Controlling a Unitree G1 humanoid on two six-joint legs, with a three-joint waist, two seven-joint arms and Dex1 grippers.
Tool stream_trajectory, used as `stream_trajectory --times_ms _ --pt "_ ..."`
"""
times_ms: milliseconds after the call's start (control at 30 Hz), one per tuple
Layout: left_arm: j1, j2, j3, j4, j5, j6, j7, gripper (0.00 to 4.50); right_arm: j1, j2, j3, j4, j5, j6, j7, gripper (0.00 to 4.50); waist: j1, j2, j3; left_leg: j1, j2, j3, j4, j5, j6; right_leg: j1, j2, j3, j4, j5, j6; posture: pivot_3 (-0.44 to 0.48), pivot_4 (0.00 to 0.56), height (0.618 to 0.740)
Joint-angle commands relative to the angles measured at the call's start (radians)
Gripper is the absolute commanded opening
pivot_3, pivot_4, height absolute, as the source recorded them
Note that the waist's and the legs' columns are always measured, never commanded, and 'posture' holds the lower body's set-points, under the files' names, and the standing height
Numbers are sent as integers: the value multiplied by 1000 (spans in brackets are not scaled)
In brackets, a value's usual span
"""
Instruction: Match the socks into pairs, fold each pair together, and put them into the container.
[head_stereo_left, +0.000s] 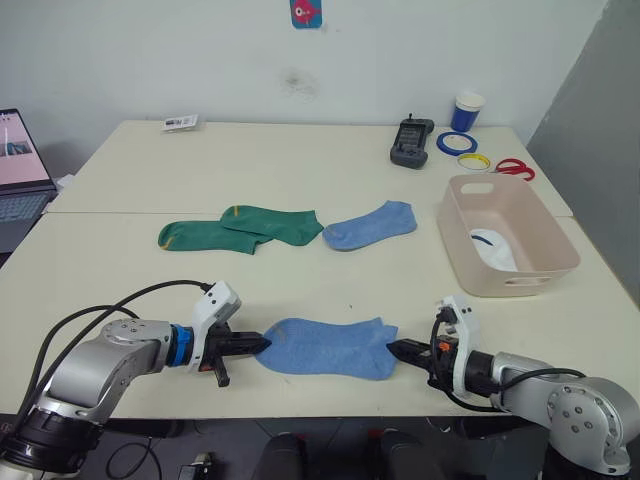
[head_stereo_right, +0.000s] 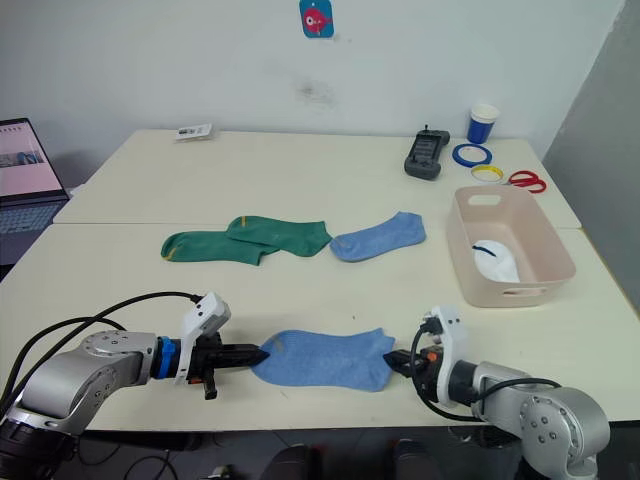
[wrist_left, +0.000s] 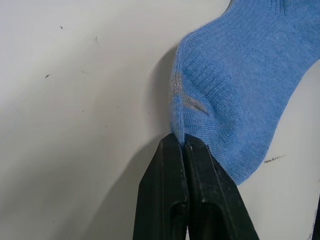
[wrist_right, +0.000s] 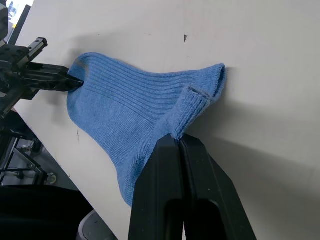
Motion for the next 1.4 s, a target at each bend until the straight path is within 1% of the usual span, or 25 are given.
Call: stream_trajectory --times_ms 33,500,667,733,767,800,833,933,1067,1100,1133,1167,1233,1333,1400 --pt "34 7 -4 -10 17 21 3 30 -7 -10 -12 -14 31 7 0 0 0 0 0 0 0 0 -1 0 0 0 0 0 0 0 0 0 150 740" --pt "82 -1 37 -64 -8 64 18 30 -20 -39 14 5 38 2 16 0 -4 0 0 1 0 0 -6 0 0 0 0 0 -4 0 0 0 150 740" --pt "91 -33 59 -70 -5 20 30 30 -28 -64 21 14 52 7 31 0 -3 0 0 1 0 0 -6 0 0 0 0 0 -4 0 0 0 150 740" --pt "95 -45 75 -71 -13 22 38 413 -28 -71 16 15 61 7 36 0 -2 0 0 1 0 0 -6 0 0 0 0 0 -4 0 0 0 150 740" --pt "98 -45 80 -74 -18 25 34 600 -29 -75 13 17 64 7 39 440 -2 0 0 1 0 0 -6 0 0 0 0 0 -4 0 0 0 150 740" --pt "105 -41 87 -79 -24 31 29 889 -29 -82 10 18 70 7 44 666 -2 0 0 1 0 0 -6 0 0 0 0 0 -4 0 0 0 150 740" --pt "115 -38 100 -85 -33 38 29 1228 -27 -92 5 20 75 7 51 1029 -2 0 0 1 0 0 -6 0 0 0 0 0 -4 0 0 0 150 740" --pt "166 -3 177 -106 -76 62 9 2087 -26 -165 -8 29 83 -4 88 2040 -4 0 0 1 0 0 -6 0 0 0 0 0 -4 0 0 0 150 740" --pt "215 44 275 -107 -102 46 -24 3299 -27 -350 39 47 77 -111 179 3465 -6 0 1 1 0 0 -7 0 0 -1 0 0 -4 -1 -1 0 150 740" --pt "213 44 294 -99 -96 11 -32 3591 -34 -405 65 50 70 -158 219 3773 -5 1 1 1 0 -1 -7 0 0 -1 1 -1 -4 -1 -2 0 150 740" --pt "207 40 308 -92 -88 -32 -43 3910 -44 -453 92 52 60 -219 264 4190 -3 1 2 1 0 -1 -7 0 0 -1 1 -1 -4 -1 -2 0 150 740" --pt "193 36 313 -88 -81 -65 -51 3921 -60 -493 115 58 59 -265 306 4484 -2 0 2 1 0 -2 -7 0 0 -1 1 -2 -4 -1 -2 0 150 740" --pt "143 25 290 -86 -64 -108 -52 3921 -103 -557 194 52 23 -413 408 4484 0 1 2 1 0 -2 -7 0 0 0 1 -2 -4 -2 -2 0 150 740" --pt "95 -5 236 -117 -47 -170 -68 3921 -151 -596 347 67 -119 -669 493 4484 0 0 2 1 -1 -2 -7 0 0 0 2 -2 -5 -1 -2 0 150 740" --pt "86 -23 194 -155 -39 -198 -79 3530 -186 -576 436 123 -215 -815 511 4077 -1 0 2 1 -1 -1 -7 0 0 1 3 -2 -6 -1 -2 0 150 740"
